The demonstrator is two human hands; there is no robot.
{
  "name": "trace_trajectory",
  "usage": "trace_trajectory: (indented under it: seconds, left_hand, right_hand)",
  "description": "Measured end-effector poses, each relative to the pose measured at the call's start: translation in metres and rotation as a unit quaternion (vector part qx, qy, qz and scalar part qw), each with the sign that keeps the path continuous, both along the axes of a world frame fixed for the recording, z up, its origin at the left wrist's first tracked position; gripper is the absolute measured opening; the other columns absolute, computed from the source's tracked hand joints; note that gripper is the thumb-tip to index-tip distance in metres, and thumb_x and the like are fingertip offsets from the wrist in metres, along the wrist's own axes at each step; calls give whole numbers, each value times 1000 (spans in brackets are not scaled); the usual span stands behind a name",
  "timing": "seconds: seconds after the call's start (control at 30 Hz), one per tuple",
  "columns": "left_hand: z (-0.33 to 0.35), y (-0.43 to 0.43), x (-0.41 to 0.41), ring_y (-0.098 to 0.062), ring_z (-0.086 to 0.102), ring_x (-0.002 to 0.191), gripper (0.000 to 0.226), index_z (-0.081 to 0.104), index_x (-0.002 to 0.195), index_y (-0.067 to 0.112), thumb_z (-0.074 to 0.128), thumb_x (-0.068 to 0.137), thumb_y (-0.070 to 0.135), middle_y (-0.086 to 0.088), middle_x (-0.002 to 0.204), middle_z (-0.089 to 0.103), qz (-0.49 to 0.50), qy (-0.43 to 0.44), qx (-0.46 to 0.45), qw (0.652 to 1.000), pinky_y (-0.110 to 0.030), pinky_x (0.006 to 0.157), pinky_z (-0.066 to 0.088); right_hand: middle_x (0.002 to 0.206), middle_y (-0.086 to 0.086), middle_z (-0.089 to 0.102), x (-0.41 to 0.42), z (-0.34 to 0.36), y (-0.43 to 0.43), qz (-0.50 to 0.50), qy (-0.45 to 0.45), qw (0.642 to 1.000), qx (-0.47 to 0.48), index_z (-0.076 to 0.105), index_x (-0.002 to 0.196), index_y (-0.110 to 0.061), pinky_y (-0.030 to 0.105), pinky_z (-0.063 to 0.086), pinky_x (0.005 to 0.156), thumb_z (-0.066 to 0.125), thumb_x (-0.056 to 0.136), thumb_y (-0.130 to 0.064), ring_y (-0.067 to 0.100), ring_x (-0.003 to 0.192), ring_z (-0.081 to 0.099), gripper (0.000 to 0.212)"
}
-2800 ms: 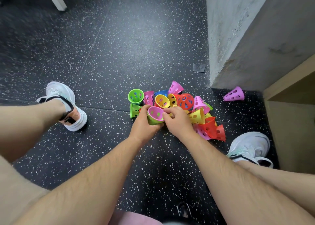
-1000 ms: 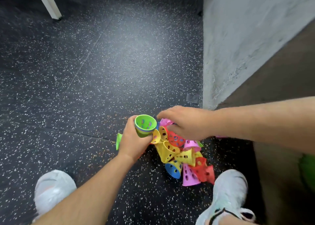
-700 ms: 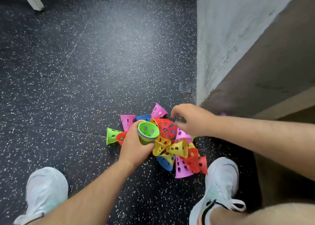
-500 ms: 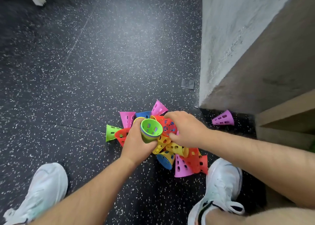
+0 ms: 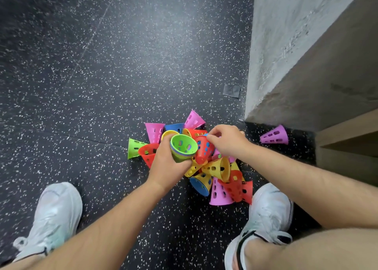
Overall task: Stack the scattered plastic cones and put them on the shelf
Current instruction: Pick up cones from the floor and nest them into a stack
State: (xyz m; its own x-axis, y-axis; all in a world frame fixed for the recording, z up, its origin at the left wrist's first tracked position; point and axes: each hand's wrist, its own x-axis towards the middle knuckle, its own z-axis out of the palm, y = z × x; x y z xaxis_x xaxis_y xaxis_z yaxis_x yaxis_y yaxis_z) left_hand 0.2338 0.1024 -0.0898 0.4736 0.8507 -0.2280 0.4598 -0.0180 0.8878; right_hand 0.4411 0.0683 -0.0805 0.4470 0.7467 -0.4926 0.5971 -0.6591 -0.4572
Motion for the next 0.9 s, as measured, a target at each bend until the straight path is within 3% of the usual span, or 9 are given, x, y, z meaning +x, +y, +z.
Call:
trace_trajectory:
  seconds: [0.1, 0.17, 0.23, 0.3, 0.43, 0.6, 0.73, 0.9]
  left_hand:
    - [-2, 0, -3, -11, 65, 103, 58, 55, 119, 29, 80, 70, 11, 9, 108, 66, 1, -7, -12, 1000, -31, 92, 53]
    - [-4, 1, -4, -13, 65, 103, 58, 55, 118, 31, 79, 69, 14, 9, 107, 67, -2, -4, -13, 1000, -34, 94, 53]
    - [-4, 2, -6, -12, 65, 104, 58, 54, 117, 33, 80, 69, 12, 10, 107, 67, -4, 0, -17, 1000, -34, 94, 53]
    - [-4, 2, -7, -11, 65, 104, 58, 54, 117, 34, 81, 71, 10, 10, 108, 67, -8, 2, -22, 1000, -32, 94, 52]
    - [-3, 1, -10, -9, 65, 103, 57, 54, 115, 35, 80, 72, 9, 10, 108, 67, -11, 0, -32, 999, -24, 91, 50]
    - [0, -3, -13, -8, 63, 101, 52, 53, 110, 36, 77, 71, 11, 11, 107, 65, -14, 13, -33, 999, -18, 84, 48]
    - [1, -5, -15, -3, 62, 97, 54, 54, 116, 28, 79, 74, 5, 12, 106, 64, -18, 23, -35, 999, -10, 79, 44]
    - [3, -6, -16, 4, 62, 94, 57, 51, 119, 33, 78, 76, 6, 15, 106, 66, -35, 41, -51, 997, -8, 78, 43]
  right_hand:
    - [100, -3, 67, -7, -2, 1, -24, 28, 999, 8, 61, 77, -34, 42, 45, 101, 64, 89, -42, 28, 113, 56, 15]
    - [98, -8, 65, -8, -2, -1, 0, 26, 999, 27, 63, 92, -33, 42, 42, 103, 63, 92, -39, 26, 114, 54, 6]
    - [108, -8, 63, -8, 1, -5, 58, -20, 998, 32, 64, 114, -34, 38, 36, 105, 61, 95, -42, 25, 119, 47, 21]
    - [119, -3, 55, -8, 2, -9, 100, -59, 993, 28, 63, 123, -40, 37, 30, 106, 56, 97, -48, 25, 123, 40, 28]
    - [112, -6, 49, -12, -1, -16, 94, -28, 992, 77, 68, 112, -42, 35, 29, 103, 61, 96, -42, 20, 116, 39, 18]
    - [105, -7, 48, -16, 0, -21, 84, 11, 991, 102, 70, 100, -33, 38, 34, 104, 67, 93, -30, 21, 114, 39, 8]
    - [109, 0, 52, -17, 1, -26, 102, 6, 990, 93, 66, 98, -22, 32, 35, 99, 60, 97, -23, 23, 114, 43, 6]
    - [102, 1, 53, -21, 2, -37, 114, 3, 990, 89, 59, 97, -18, 36, 42, 92, 55, 99, -20, 23, 103, 52, 5]
